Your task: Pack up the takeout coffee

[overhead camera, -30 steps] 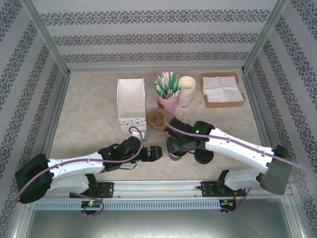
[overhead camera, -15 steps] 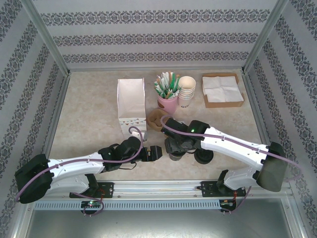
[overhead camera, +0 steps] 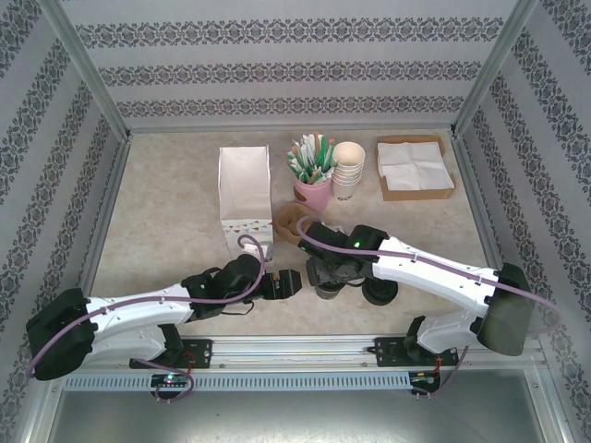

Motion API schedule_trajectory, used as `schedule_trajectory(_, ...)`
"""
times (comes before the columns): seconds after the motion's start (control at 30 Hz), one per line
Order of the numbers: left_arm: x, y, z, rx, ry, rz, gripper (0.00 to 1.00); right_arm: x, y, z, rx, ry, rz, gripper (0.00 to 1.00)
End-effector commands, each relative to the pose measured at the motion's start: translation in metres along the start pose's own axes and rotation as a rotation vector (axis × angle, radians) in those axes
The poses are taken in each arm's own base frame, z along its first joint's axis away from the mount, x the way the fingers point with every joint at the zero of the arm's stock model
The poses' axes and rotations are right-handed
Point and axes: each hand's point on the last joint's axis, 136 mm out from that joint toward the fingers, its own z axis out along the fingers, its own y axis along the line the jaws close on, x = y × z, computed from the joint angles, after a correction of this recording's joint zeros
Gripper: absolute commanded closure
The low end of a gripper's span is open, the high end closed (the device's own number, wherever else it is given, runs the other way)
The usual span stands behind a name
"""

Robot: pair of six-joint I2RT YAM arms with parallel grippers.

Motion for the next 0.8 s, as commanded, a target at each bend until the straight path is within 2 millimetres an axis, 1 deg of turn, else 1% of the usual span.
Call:
schedule_trajectory(0.0,0.001,0.004,-0.004,-0.021,-0.017,0.005,0.12,0.023,-0.014,0.017,0.094,0.078,-0.018,0.26)
schedule_trajectory(0.3,-0.003,0.005,-0.007,-0.018,-0.047,-0.008,0.15,0.041,-0.019,0.028,0.139,0.113,-0.011,0.29)
schedule_trajectory(0.57,-0.003,0.008,-0.009,-0.023,-0.050,-0.015,0.15,0.053,-0.014,0.038,0.071,0.129,0.059,0.31)
schedule_trajectory(0.77,-0.003,0.006,-0.008,-0.014,-0.052,-0.019,0.16,0.064,-0.020,0.045,0.079,0.152,0.092,0.32)
